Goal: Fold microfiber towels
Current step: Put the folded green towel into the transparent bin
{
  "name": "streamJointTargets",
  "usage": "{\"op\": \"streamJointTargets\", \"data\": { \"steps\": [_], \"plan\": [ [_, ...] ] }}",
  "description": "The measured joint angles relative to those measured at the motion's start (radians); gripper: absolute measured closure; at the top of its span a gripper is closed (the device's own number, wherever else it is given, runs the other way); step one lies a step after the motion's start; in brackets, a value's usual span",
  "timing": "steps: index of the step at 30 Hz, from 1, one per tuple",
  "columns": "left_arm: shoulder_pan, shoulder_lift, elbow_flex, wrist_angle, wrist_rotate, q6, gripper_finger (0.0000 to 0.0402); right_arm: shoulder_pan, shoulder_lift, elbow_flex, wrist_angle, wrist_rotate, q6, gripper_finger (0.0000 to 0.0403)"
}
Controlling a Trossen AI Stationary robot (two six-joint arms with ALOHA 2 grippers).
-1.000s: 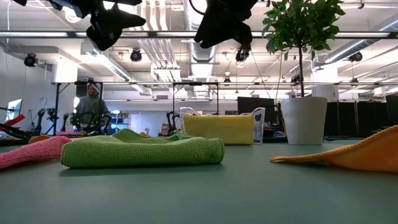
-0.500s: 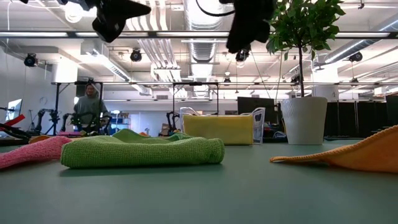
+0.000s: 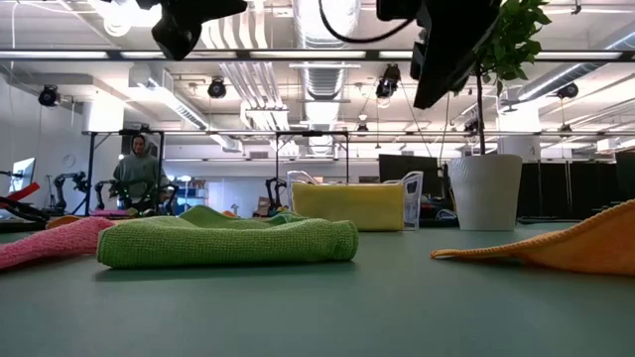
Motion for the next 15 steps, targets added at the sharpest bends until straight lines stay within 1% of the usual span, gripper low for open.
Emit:
{"op": "streamJointTargets", "data": {
  "steps": [3, 6, 8, 12, 15],
  "plan": [
    [0.008, -0.02, 0.0, -0.048, 0.0, -0.001, 0.0249, 0.0, 0.0, -0.03, 0.096, -0.028, 0.115, 0.0301],
    [0.021, -0.057, -0.001, -0.149, 0.001, -0.014, 0.0249, 0.007, 0.0, -0.063, 0.193, -0.031, 0.263, 0.03],
    [0.034, -0.087, -0.001, -0.227, 0.007, -0.056, 0.0249, 0.017, 0.0, -0.086, 0.264, -0.032, 0.372, 0.03],
    [0.06, -0.139, -0.002, -0.379, 0.067, -0.081, 0.0249, 0.045, 0.001, -0.15, 0.42, -0.027, 0.584, 0.03],
    [0.069, -0.164, -0.004, -0.44, 0.105, -0.08, 0.0249, 0.06, 0.005, -0.21, 0.578, -0.005, 0.723, 0.03]
  ]
}}
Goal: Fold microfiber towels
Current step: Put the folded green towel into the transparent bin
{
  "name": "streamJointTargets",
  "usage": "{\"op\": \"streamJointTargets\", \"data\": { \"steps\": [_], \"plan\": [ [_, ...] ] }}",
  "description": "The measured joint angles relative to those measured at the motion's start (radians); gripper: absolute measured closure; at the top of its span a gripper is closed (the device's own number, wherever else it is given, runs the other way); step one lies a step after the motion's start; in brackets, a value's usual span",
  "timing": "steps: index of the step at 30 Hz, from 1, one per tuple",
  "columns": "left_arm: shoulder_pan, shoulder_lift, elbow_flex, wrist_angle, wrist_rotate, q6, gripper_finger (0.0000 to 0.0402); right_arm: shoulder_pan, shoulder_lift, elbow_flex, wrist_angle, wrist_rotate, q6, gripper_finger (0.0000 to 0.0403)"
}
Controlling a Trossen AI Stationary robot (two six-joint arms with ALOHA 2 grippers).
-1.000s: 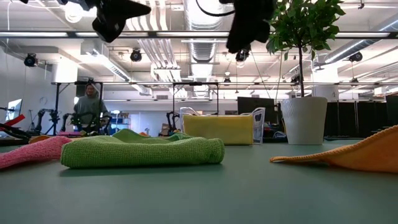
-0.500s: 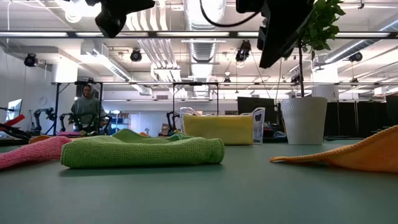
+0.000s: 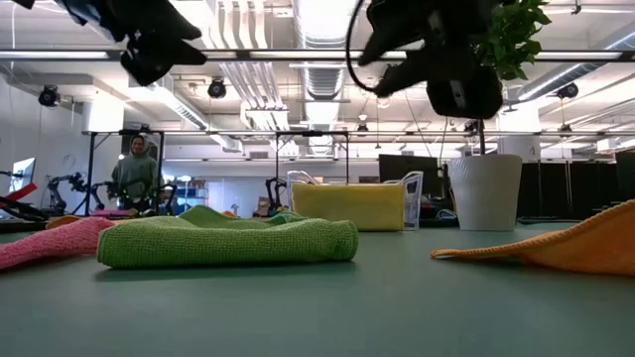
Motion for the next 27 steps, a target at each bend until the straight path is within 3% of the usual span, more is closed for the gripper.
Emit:
{"op": "streamJointTargets", "data": {
  "steps": [5, 9, 14, 20, 27],
  "plan": [
    [0.004, -0.01, -0.001, -0.103, 0.02, 0.0, 0.0249, 0.008, 0.056, -0.06, 0.213, 0.075, 0.183, 0.03],
    [0.004, 0.012, -0.002, -0.194, 0.08, 0.001, 0.0249, 0.013, 0.143, -0.034, 0.279, 0.095, 0.2, 0.0305],
    [0.004, 0.051, -0.002, -0.267, 0.161, 0.001, 0.0249, 0.016, 0.261, 0.103, 0.14, 0.096, 0.178, 0.0329],
    [0.004, 0.086, -0.002, -0.311, 0.165, 0.035, 0.0249, 0.016, 0.385, 0.284, -0.09, 0.093, 0.155, 0.0358],
    [0.004, 0.093, -0.002, -0.311, 0.168, 0.06, 0.0249, 0.009, 0.481, 0.431, -0.364, 0.086, 0.209, 0.0362]
  ]
}}
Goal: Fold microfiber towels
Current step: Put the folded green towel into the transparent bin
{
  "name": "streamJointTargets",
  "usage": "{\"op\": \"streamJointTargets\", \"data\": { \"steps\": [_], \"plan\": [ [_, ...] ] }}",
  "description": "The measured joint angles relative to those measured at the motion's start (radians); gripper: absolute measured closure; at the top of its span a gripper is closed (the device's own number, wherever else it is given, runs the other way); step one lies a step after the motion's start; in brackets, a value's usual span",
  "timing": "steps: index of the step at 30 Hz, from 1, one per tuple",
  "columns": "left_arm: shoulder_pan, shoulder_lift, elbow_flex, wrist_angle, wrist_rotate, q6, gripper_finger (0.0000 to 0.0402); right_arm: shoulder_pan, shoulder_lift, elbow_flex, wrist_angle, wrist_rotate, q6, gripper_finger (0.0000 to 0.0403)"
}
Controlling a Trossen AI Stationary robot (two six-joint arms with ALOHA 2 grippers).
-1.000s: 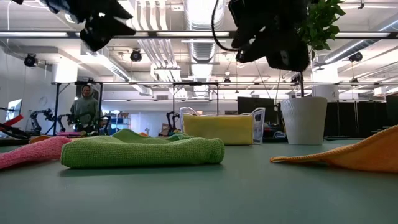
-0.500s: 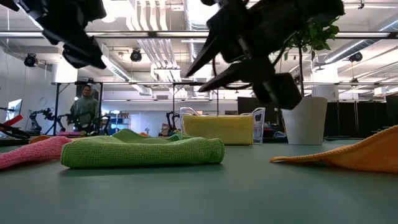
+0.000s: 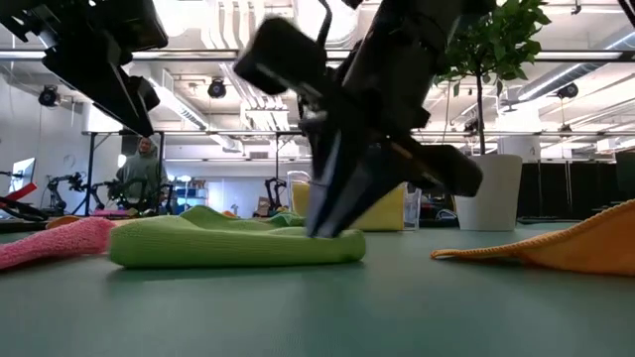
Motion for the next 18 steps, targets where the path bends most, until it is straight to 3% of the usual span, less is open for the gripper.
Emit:
{"op": "streamJointTargets", "data": {
  "steps": [3, 7, 18],
  "plan": [
    [0.0, 0.001, 0.0, 0.002, 0.0, 0.004, 0.0249, -0.019, 0.01, 0.027, -0.098, 0.01, -0.001, 0.0362],
    [0.0, 0.003, 0.0, 0.025, 0.0, 0.024, 0.0249, -0.048, 0.005, 0.029, -0.195, 0.112, -0.005, 0.0362],
    [0.003, 0.008, 0.0, 0.045, -0.002, 0.025, 0.0249, -0.144, -0.011, 0.029, -0.356, 0.263, -0.188, 0.0362]
  ]
}}
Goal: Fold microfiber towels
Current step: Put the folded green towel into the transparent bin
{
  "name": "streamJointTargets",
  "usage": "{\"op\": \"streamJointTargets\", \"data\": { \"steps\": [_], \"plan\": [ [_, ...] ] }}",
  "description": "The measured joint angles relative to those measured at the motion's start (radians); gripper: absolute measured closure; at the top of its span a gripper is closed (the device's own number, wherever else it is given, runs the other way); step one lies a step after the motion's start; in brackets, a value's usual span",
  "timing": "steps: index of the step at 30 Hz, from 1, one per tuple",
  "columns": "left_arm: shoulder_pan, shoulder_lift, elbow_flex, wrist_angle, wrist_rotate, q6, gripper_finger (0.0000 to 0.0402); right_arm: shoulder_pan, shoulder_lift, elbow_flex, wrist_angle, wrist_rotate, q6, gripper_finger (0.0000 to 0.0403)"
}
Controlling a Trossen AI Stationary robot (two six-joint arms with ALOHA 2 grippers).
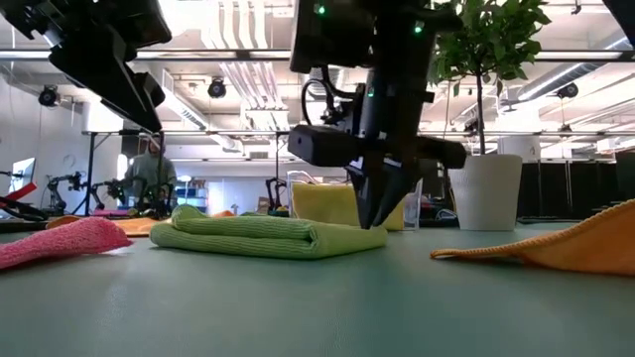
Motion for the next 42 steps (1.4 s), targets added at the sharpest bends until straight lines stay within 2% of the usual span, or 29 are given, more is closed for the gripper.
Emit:
{"op": "streamJointTargets", "data": {
  "steps": [7, 16, 22, 26, 32, 36, 42],
  "plan": [
    [0.011, 0.0, -0.002, -0.001, -0.003, 0.004, 0.0249, 0.017, -0.102, 0.003, -0.048, 0.004, -0.055, 0.0362],
    [0.094, 0.011, -0.003, 0.001, 0.002, 0.011, 0.0249, 0.125, -0.189, -0.002, -0.084, 0.001, -0.044, 0.0362],
    [0.156, 0.075, -0.004, 0.024, 0.12, 0.076, 0.0249, 0.19, -0.189, -0.006, -0.23, -0.011, 0.052, 0.0362],
    [0.192, 0.149, -0.004, 0.064, 0.13, 0.105, 0.0249, 0.206, -0.2, -0.024, -0.319, -0.019, 0.086, 0.0363],
    [0.261, 0.254, 0.008, 0.078, 0.225, 0.144, 0.0249, 0.204, -0.32, -0.163, -0.312, -0.054, 0.086, 0.0365],
    [0.318, 0.296, 0.025, 0.077, 0.27, 0.156, 0.0249, 0.195, -0.462, -0.319, -0.204, -0.053, 0.145, 0.0365],
    [0.414, 0.318, 0.057, 0.08, 0.314, 0.163, 0.0249, 0.196, -0.646, -0.549, 0.182, -0.052, 0.194, 0.0365]
  ]
}}
